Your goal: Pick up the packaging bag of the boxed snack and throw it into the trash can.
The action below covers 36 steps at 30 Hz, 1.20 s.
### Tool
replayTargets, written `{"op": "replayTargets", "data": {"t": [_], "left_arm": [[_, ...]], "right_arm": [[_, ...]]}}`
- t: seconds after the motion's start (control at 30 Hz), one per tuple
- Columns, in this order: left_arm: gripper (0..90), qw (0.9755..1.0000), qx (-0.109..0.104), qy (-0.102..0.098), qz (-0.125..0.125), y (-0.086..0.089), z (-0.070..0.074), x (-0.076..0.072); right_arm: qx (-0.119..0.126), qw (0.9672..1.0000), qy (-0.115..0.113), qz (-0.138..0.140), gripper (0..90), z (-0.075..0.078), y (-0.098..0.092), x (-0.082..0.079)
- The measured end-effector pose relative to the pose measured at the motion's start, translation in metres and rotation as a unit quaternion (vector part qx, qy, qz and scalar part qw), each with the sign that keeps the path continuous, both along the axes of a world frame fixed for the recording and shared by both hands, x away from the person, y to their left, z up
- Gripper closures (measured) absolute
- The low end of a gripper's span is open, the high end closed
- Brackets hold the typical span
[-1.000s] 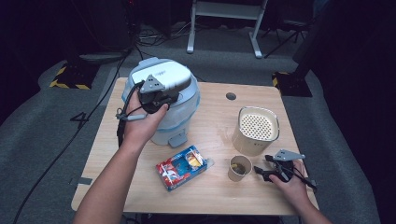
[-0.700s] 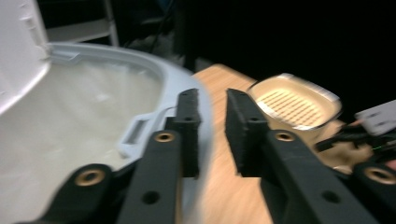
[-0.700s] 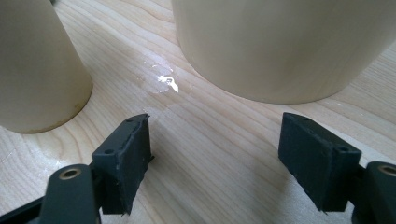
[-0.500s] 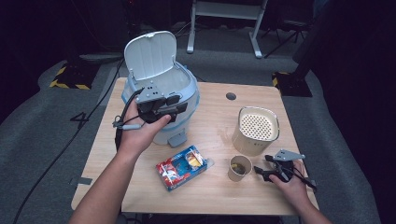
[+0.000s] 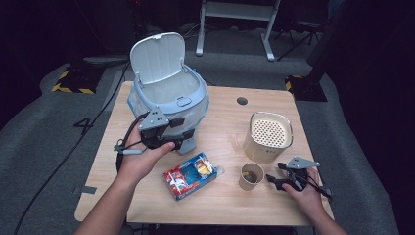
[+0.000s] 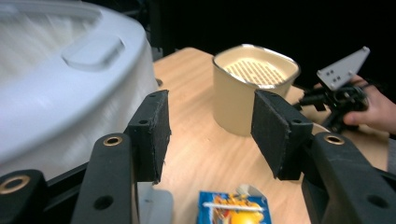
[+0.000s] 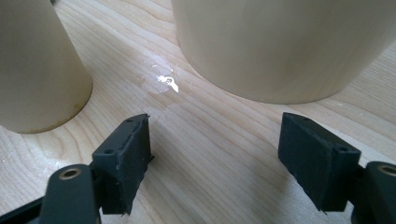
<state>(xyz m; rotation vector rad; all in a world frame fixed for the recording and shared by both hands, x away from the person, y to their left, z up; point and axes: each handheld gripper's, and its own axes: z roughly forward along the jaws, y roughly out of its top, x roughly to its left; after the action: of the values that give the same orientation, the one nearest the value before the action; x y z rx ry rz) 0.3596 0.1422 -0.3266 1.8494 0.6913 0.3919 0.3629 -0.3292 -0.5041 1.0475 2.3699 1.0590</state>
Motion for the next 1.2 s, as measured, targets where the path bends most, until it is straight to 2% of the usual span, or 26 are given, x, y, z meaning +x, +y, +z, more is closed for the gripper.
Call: {"op": "replayTargets", "data": {"t": [0.13,0.27,0.37,0.4,0.47,0.53,0.57,0.7,0.73,0.77,0.8,0.87,0.93,0.97,1.03,1.1,1.13,1.2], "left_arm": [[47.4,0.9999,0.002,0.011,-0.008,0.001,-0.021,-0.003],[47.7,0.9993,0.004,0.034,-0.013,0.000,-0.044,-0.002],[47.9,0.9987,0.018,0.046,-0.011,0.000,-0.062,0.001],[48.8,0.9987,0.018,0.046,-0.011,0.000,-0.062,0.001],[50.4,0.9978,0.019,0.062,-0.015,-0.002,-0.077,0.004],[52.0,0.9974,0.021,0.067,-0.015,-0.002,-0.082,0.005],[52.3,0.9966,0.026,0.076,-0.017,-0.003,-0.090,0.007],[54.1,0.9945,0.037,0.097,-0.016,-0.004,-0.108,0.011],[54.8,0.9945,0.037,0.097,-0.016,-0.004,-0.108,0.011],[55.5,0.9924,0.047,0.112,-0.016,-0.003,-0.116,0.013],[56.5,0.9924,0.047,0.112,-0.016,-0.003,-0.116,0.013],[57.5,0.9890,0.050,0.138,-0.017,-0.003,-0.126,0.016],[58.4,0.9883,0.054,0.142,-0.015,-0.003,-0.129,0.017],[58.4,0.9865,0.056,0.153,-0.015,-0.004,-0.133,0.019],[60.7,0.9847,0.061,0.163,-0.015,-0.005,-0.136,0.021],[61.6,0.9812,0.068,0.180,-0.016,-0.007,-0.141,0.023],[62.5,0.9812,0.068,0.180,-0.016,-0.007,-0.141,0.023],[63.5,0.9787,0.080,0.189,-0.015,-0.007,-0.143,0.023]], "right_arm": [[0.001,1.0000,0.000,0.000,25.4,0.000,0.000,0.000],[0.000,1.0000,0.000,0.000,25.4,0.000,0.000,0.000],[0.000,1.0000,0.000,0.000,25.4,0.000,0.000,0.000],[0.000,1.0000,0.000,0.000,25.4,0.000,0.000,0.000],[0.000,1.0000,0.000,0.000,25.4,0.000,0.000,0.000],[0.000,1.0000,0.000,0.000,25.4,0.000,0.000,0.000],[0.000,1.0000,0.000,0.000,25.4,0.000,0.000,0.000],[0.000,1.0000,0.000,0.000,25.4,0.000,0.000,0.000],[0.000,1.0000,0.000,0.000,25.4,0.000,0.000,0.000],[0.000,1.0000,0.000,0.000,25.4,0.000,0.000,0.000],[0.000,1.0000,0.000,0.000,25.4,0.000,0.000,0.000],[0.000,1.0000,0.000,0.000,25.4,0.000,0.000,0.000],[0.000,1.0000,0.000,0.001,25.4,0.000,0.000,0.000],[0.000,1.0000,0.000,0.000,25.4,0.000,0.000,0.000],[0.000,1.0000,0.000,0.000,25.4,0.000,0.000,0.000],[0.000,1.0000,0.000,0.000,25.4,0.000,0.000,0.000],[0.000,1.0000,0.000,0.000,25.4,0.000,0.000,0.000],[0.001,1.0000,0.000,0.000,25.4,0.000,0.000,0.000]]}}
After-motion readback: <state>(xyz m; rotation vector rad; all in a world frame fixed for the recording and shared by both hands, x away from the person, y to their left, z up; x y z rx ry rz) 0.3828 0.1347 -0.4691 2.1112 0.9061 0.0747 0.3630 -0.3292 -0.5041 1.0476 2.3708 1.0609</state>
